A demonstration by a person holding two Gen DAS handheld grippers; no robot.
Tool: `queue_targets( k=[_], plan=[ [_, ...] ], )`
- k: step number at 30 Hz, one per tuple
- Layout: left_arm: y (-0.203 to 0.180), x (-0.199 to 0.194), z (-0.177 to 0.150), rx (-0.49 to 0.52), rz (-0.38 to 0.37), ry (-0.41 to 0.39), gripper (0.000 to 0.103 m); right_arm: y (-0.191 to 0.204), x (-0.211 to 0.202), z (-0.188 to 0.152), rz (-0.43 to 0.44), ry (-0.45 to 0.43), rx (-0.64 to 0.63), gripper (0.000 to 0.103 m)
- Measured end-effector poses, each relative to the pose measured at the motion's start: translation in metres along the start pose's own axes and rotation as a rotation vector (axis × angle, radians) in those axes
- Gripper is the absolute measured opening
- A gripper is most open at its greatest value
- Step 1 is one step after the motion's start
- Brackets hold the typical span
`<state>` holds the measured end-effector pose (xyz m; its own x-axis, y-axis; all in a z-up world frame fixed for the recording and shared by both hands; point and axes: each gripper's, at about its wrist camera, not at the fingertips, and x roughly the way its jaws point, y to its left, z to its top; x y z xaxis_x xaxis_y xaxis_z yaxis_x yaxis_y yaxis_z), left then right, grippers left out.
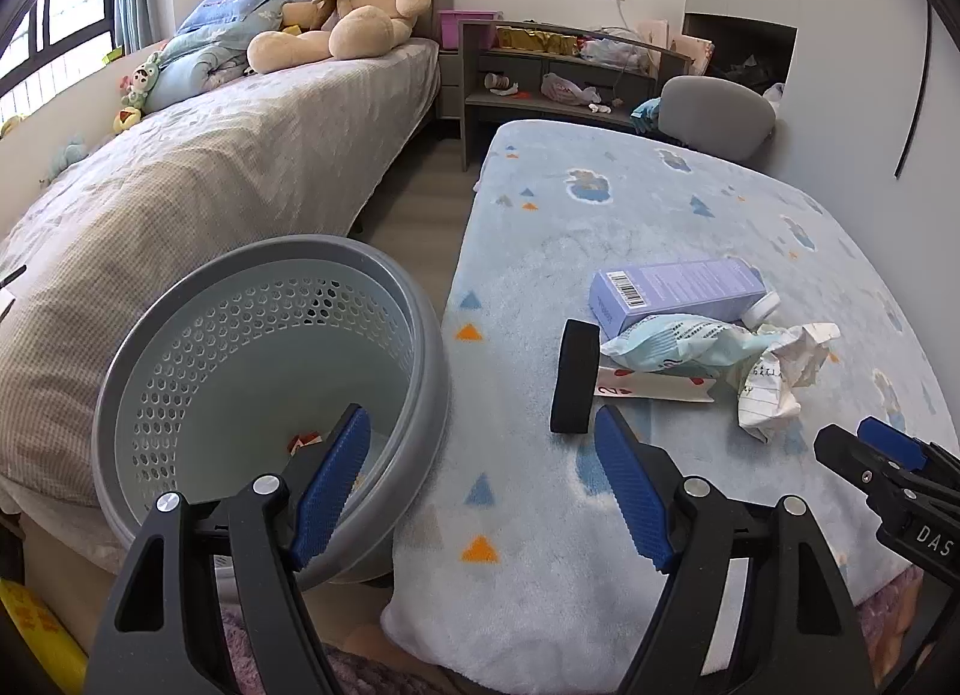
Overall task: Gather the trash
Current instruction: 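Reach the right tool to the crumpled paper and close on it, then grasp the black loop strap with the left tool while the right tool holds the paper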
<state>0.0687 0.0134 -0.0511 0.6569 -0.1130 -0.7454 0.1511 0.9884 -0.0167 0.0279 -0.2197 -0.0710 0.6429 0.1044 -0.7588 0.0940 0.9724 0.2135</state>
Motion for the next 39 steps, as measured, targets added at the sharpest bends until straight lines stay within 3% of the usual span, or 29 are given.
queue_targets(
  k=[27, 32, 39],
  plan=[
    [0.002, 0.026, 0.004, -0.012, -0.015, 0.025, 0.074, 0.004, 0.06, 0.02, -0.007, 0.07, 0.044, 0.076],
    [0.002, 0.027, 0.003, -0.013, -0.02, 0.031, 0.074, 0.005, 0.065, 0.02, -0.011, 0.09, 0.038, 0.058],
    [0.0, 0.028, 0.002, -0.011, -0.027, 0.035, 0.074, 0.008, 0.057, 0.018, -0.006, 0.071, 0.028, 0.055]
  ],
)
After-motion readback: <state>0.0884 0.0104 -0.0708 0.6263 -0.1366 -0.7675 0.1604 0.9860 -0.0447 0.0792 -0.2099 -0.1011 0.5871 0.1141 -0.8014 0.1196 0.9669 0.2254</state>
